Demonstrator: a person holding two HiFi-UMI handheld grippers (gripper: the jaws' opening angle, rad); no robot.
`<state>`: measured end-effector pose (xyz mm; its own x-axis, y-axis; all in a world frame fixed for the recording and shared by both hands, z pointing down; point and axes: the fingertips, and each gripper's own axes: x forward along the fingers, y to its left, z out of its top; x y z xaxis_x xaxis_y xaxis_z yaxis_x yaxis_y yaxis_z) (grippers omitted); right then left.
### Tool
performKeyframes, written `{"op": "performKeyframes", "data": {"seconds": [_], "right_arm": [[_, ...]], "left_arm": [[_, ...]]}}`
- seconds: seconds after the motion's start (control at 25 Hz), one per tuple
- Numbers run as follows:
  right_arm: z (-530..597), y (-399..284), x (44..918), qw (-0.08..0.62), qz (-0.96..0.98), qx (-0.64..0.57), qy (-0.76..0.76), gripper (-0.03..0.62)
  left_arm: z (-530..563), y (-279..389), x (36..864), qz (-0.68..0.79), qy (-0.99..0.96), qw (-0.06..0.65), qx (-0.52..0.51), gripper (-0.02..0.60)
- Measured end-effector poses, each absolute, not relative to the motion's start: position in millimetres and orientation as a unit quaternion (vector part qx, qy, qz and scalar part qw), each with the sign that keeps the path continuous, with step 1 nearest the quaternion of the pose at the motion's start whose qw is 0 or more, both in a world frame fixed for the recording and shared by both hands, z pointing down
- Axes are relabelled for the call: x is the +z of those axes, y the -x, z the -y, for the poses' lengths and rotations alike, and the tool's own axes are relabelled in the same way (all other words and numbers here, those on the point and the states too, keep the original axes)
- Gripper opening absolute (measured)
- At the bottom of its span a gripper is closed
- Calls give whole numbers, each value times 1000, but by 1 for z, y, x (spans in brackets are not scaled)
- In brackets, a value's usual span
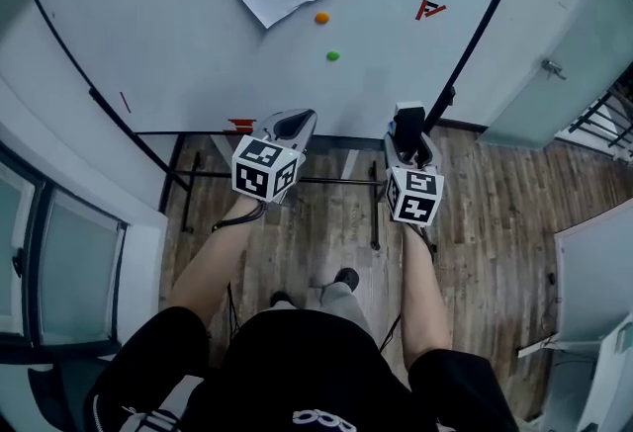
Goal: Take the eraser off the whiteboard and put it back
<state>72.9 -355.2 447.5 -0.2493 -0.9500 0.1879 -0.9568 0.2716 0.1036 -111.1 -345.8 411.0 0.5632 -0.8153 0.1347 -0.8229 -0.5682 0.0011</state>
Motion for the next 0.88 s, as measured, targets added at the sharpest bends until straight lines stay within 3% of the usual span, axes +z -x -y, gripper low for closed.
{"op": "performKeyframes", "data": {"seconds": [0.88], "right_arm": [[310, -55, 433, 108, 752, 2, -650, 273]], "left_arm": [[321, 130, 396, 411, -910, 16, 40, 12]]}}
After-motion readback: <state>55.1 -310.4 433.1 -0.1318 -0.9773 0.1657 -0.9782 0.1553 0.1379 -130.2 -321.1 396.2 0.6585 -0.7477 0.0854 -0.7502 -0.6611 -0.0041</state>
